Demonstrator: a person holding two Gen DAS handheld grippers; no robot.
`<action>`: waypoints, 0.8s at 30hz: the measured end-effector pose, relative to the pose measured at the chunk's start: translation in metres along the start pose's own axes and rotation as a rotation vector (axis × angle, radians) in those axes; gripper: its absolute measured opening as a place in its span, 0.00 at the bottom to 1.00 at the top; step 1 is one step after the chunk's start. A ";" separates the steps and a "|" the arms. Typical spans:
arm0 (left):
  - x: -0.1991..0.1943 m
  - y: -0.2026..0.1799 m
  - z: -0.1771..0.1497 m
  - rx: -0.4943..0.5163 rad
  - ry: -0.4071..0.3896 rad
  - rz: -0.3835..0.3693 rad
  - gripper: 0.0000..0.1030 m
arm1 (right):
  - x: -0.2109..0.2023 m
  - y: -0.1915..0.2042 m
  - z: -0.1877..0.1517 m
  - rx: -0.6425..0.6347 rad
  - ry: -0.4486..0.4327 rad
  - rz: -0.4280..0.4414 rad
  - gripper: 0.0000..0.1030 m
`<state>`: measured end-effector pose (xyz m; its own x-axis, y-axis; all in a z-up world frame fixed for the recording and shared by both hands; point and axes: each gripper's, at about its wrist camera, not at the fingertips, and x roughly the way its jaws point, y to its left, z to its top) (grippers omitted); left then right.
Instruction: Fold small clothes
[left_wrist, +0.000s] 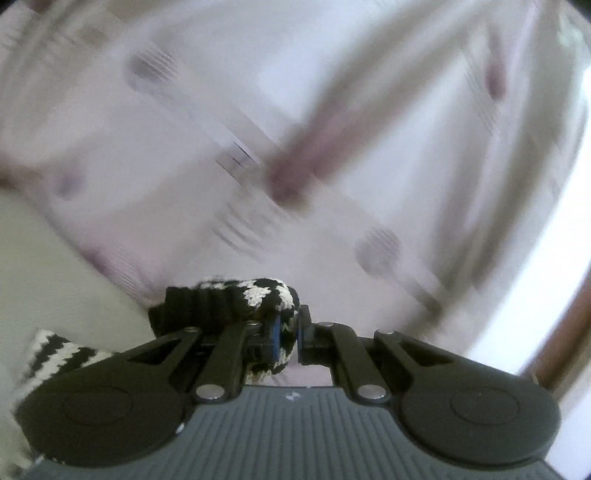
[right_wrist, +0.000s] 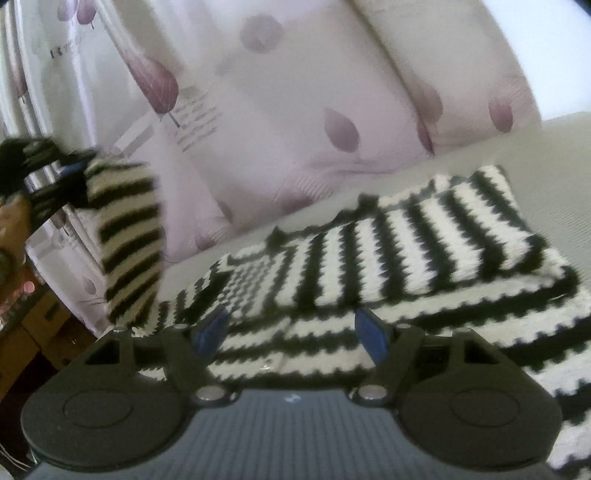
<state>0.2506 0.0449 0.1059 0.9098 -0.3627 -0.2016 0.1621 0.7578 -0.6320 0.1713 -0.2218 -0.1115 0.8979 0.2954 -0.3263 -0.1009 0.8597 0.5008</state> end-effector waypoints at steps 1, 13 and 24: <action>0.014 -0.011 -0.012 0.011 0.023 -0.018 0.08 | -0.004 -0.004 0.002 0.002 -0.009 -0.003 0.73; 0.116 -0.060 -0.197 0.318 0.428 -0.223 0.18 | -0.043 -0.069 0.008 0.122 -0.064 -0.045 0.73; 0.048 0.015 -0.155 0.268 0.209 -0.114 1.00 | -0.050 -0.081 0.058 0.093 -0.122 -0.033 0.75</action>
<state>0.2378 -0.0450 -0.0289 0.7871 -0.5348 -0.3074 0.3775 0.8118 -0.4456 0.1595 -0.3307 -0.0888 0.9461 0.2102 -0.2464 -0.0359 0.8242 0.5652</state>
